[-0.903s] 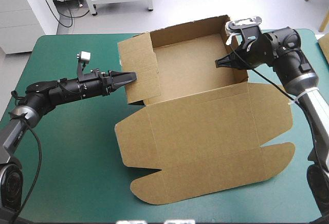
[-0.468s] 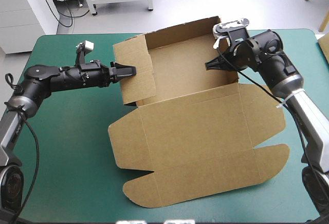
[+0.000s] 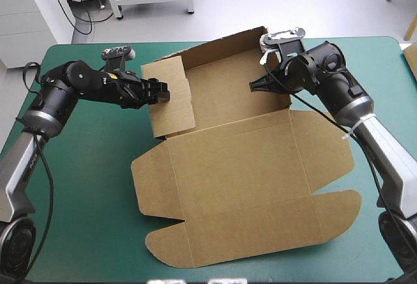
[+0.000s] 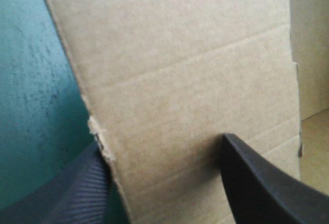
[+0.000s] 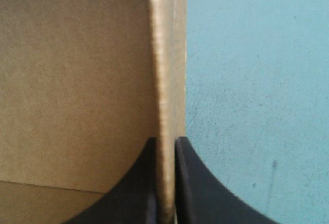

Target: Fold the box

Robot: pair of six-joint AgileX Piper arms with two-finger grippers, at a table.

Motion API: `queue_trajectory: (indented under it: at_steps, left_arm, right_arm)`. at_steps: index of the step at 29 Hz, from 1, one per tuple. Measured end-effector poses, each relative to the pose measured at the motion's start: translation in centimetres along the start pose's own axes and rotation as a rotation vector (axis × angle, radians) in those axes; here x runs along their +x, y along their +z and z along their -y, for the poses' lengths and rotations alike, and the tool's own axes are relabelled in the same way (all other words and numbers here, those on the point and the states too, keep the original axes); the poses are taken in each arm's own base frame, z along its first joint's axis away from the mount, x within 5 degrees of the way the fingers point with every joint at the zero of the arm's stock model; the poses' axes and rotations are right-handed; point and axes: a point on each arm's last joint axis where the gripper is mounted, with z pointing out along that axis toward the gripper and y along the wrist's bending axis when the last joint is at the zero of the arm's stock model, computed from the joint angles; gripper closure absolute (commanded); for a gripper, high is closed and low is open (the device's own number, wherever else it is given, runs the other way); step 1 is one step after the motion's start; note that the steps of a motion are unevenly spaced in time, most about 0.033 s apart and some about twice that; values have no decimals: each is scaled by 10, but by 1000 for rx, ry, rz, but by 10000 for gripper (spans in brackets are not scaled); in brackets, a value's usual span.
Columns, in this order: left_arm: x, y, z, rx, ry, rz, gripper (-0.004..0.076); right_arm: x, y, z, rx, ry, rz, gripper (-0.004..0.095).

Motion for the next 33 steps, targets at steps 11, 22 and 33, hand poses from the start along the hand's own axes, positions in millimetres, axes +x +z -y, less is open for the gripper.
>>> queue_trajectory:
  at_steps: [11, 22, 33]
  left_arm:
    - [-1, 5, 17, 22, 65, 35, 403]
    - [-6, 6, 8, -64, 95, 88, 731]
    - [7, 49, -11, -200, 45, -99, 731]
  right_arm:
    - [1, 2, -2, -21, 8, -8, 925]
    - [1, 2, -2, -28, 62, -10, 925]
    - [14, 54, -15, -35, 67, -186, 926]
